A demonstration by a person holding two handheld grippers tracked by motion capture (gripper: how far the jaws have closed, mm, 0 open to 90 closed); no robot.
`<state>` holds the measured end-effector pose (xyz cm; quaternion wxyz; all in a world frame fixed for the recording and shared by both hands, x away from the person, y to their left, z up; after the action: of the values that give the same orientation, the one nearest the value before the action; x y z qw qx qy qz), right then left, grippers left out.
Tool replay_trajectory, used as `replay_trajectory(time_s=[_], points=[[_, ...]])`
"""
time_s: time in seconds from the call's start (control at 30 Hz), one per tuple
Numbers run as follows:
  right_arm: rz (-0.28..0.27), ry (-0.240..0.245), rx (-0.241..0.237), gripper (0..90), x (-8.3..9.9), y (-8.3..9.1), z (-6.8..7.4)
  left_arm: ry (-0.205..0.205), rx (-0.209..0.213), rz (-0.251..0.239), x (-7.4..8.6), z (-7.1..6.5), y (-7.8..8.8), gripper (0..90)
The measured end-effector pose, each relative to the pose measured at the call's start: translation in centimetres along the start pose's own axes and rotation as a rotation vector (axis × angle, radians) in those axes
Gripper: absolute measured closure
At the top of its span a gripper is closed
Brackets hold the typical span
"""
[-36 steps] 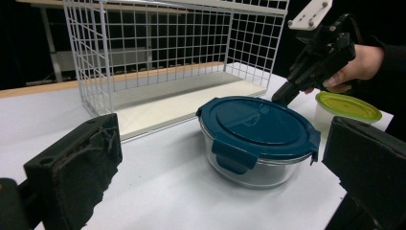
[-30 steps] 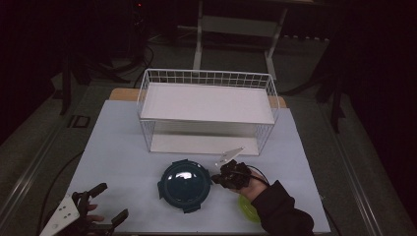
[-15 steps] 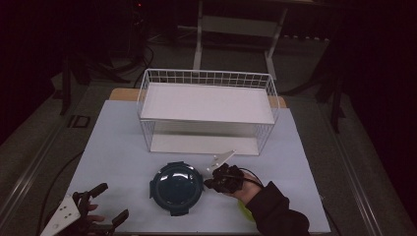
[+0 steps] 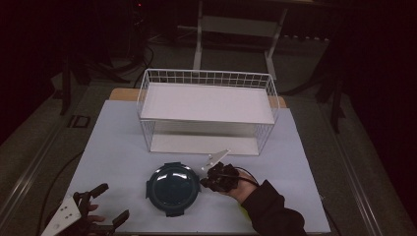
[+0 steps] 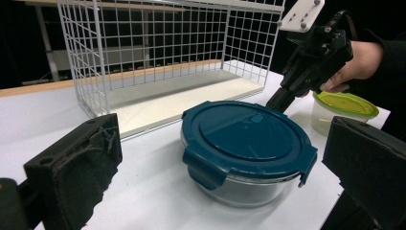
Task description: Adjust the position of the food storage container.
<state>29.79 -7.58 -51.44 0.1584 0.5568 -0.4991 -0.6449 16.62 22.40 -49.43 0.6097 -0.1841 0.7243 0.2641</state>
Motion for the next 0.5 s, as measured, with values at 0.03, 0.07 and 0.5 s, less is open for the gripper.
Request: replay_trajectory(time_s=[0.03, 0.07, 0.5], points=[[0.001, -0.001, -0.004, 90.0, -0.2, -0.1, 0.2, 0.001, 0.001, 0.001, 0.0, 0.0, 0.0, 0.0], [-0.002, -0.002, -0.008, 90.0, -0.4, -0.2, 0.3, 0.001, 0.001, 0.002, 0.0, 0.0, 0.0, 0.0], [-0.005, 0.015, -0.033, 90.0, -2.2, -1.3, 1.8, 0.000, 0.007, 0.002, 0.0, 0.0, 0.1, 0.0]])
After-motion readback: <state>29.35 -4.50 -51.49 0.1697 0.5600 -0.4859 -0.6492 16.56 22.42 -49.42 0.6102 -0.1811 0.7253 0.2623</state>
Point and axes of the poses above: each handheld gripper's, and its own axes: y roughly backward along the jaws, x roughly out of its underside, z roughly to its left, the point moved 5 cm from there along -y, roughly forward along the jaws, and after that the axes turned 12 degrees about x, right-handed, at the moved point
